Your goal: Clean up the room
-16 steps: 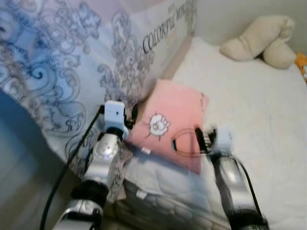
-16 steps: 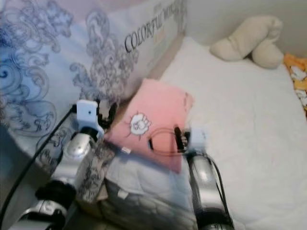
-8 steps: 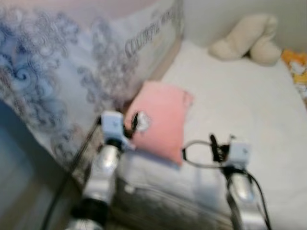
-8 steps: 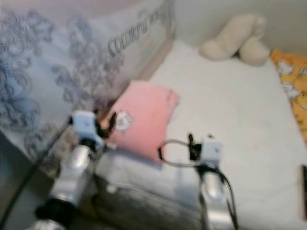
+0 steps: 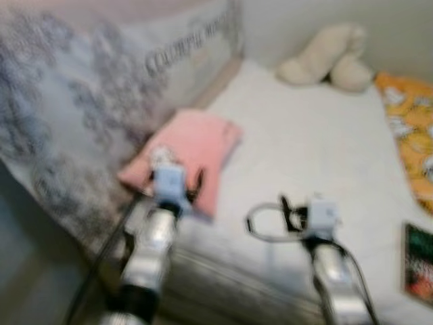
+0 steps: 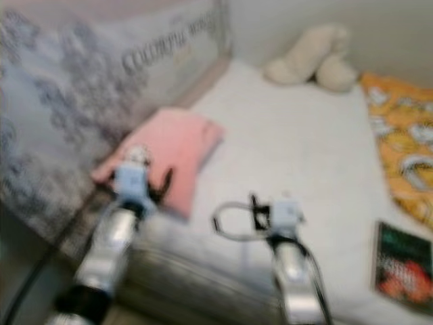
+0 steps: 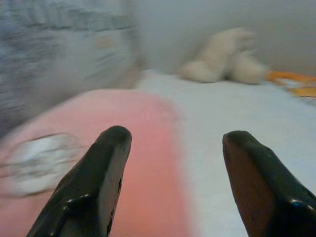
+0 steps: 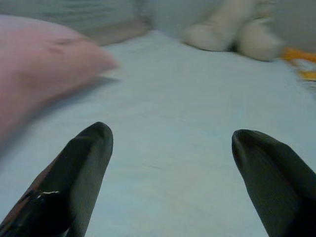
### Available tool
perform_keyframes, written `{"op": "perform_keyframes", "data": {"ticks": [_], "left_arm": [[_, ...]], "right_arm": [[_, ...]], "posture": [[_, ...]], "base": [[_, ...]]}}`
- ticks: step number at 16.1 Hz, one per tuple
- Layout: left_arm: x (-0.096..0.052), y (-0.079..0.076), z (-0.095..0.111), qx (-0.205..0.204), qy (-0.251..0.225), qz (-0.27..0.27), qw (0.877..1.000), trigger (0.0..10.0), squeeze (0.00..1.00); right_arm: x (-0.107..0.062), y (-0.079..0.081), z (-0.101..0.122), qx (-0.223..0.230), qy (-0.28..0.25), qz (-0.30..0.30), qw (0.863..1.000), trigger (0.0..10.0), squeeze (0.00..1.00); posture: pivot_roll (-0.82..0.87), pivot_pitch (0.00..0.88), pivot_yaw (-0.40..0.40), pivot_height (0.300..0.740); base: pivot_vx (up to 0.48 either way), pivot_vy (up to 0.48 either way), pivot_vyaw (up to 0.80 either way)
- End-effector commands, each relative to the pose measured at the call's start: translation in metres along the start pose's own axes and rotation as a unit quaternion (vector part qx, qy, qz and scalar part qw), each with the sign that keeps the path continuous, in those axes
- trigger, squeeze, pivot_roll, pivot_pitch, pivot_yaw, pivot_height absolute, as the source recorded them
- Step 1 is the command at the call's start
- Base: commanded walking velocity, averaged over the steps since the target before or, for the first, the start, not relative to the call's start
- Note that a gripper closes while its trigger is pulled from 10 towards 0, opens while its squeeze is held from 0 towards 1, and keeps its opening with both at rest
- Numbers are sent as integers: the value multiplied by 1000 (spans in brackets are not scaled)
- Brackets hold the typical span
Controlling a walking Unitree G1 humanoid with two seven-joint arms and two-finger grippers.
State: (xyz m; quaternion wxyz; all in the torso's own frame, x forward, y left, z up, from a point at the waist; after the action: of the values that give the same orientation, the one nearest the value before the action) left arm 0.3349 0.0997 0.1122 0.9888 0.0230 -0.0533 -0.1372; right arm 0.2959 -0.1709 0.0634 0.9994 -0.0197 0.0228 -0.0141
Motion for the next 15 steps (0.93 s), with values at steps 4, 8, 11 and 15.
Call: {"op": "perform_keyframes", "data": {"ticks": [4, 8, 11, 15], "left_arm": [[5, 7, -1, 14, 8, -25, 1000, 10000, 0], [7, 10, -2, 15, 12, -27, 999, 10000, 0], [10, 10, -3, 12, 15, -26, 999, 10000, 0], [9, 18, -13, -19, 43, 4, 999, 10000, 0]], "right_arm": [[4, 12, 4, -1, -5, 24, 1000, 10000, 0], [0, 11, -4, -15, 14, 17, 1000, 10000, 0], [0, 11, -3, -23, 9, 19, 1000, 10000, 0], [1, 4, -3, 10, 9, 4, 1000, 10000, 0]], "posture": [[105, 0, -18, 740], [96, 0, -13, 740], [89, 0, -10, 740], [88, 0, -15, 740]], "base": [[0, -480, 0], [0, -480, -444], [0, -480, 0], [0, -480, 0]]}}
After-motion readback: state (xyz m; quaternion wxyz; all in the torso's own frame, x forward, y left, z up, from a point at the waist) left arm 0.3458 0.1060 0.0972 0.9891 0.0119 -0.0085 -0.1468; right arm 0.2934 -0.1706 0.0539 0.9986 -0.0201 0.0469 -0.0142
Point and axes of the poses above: a point about 5 cm out from each wrist's last joint towards the gripper, its own x axis pointing out of the wrist towards the gripper, its own z axis along the axis of the wrist's last joint, y = z × x, the point moved 1 cm from there along x, pointing out of the wrist towards the gripper, and after that the axes turned 2 degrees about x, right-handed, at the moved point
